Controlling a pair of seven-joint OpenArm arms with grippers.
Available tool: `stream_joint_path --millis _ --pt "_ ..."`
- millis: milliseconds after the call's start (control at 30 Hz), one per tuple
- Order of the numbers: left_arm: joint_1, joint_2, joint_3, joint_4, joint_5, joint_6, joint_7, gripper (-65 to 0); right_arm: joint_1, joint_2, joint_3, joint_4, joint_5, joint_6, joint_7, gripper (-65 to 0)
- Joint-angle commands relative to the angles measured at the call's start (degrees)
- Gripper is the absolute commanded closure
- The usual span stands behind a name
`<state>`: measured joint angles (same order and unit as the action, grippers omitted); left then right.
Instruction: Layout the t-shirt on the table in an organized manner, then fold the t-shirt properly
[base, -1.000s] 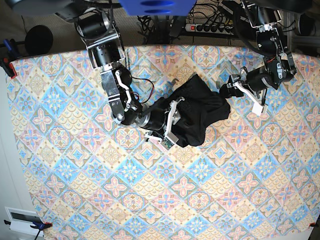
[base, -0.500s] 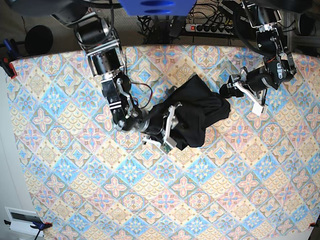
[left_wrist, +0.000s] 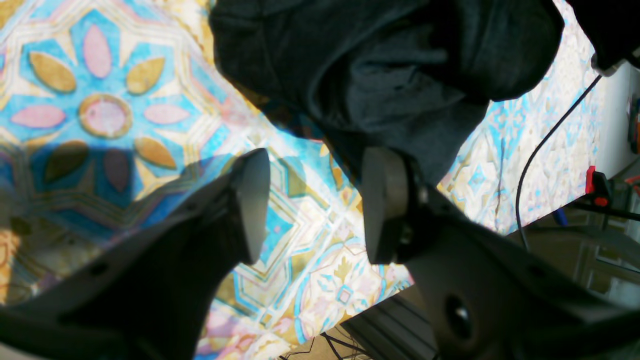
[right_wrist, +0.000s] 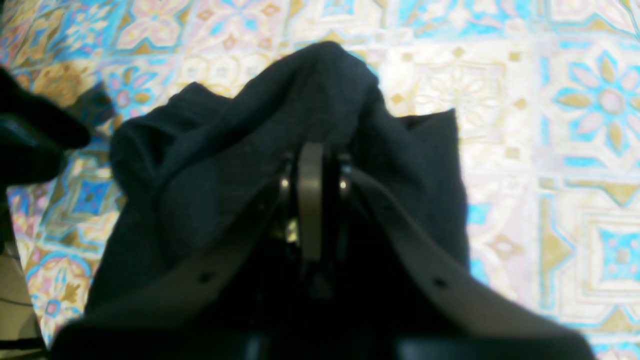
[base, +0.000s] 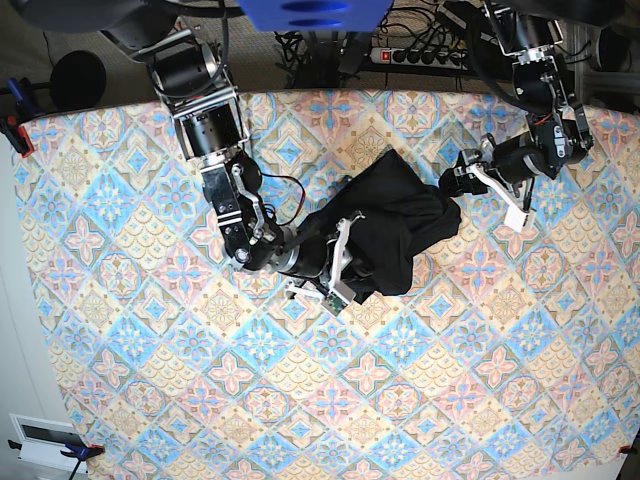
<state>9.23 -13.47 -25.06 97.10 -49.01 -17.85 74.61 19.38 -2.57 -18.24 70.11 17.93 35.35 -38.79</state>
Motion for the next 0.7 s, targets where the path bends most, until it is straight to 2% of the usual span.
stream_joint_path --millis 0,167,267,400,467,567,667 --pt "-0.58 -0.64 -0.22 0.79 -1.05 -0.22 -0.45 -29.2 1.50 -0.29 0.09 1.32 1.01 0.47 1.47 -2.8" --pt "-0.58 -0.64 -0.22 0.79 -1.05 -0.22 -0.45 -29.2 1.33 -0.29 0.17 8.18 1.28 0.47 0.76 -2.2" --pt "-0.66 -0.64 -0.22 0.70 -1.05 -0.22 -0.45 -29.2 -1.31 -0.29 0.17 12.22 1.28 1.79 -1.17 -2.2" --pt "-0.66 -0.55 -0.22 0.70 -1.05 -0.22 -0.45 -29.2 -2.98 -0.29 0.44 12.40 1.10 1.70 -1.17 -3.3" --pt "-0.66 -0.55 -0.22 0.70 -1.05 -0.22 -0.45 -29.2 -2.72 -0.29 0.44 11.61 0.92 1.26 -1.17 -6.1" --pt "-0.66 -0.55 -0.22 0.70 -1.05 -0.22 -0.45 -29.2 -2.72 -0.29 0.44 9.59 0.92 -2.52 -1.52 -15.8" --pt "-0.66 -0.55 -0.22 0.70 -1.05 -0.22 -0.45 -29.2 -2.72 -0.29 0.44 6.60 0.92 -2.78 -1.17 -22.2"
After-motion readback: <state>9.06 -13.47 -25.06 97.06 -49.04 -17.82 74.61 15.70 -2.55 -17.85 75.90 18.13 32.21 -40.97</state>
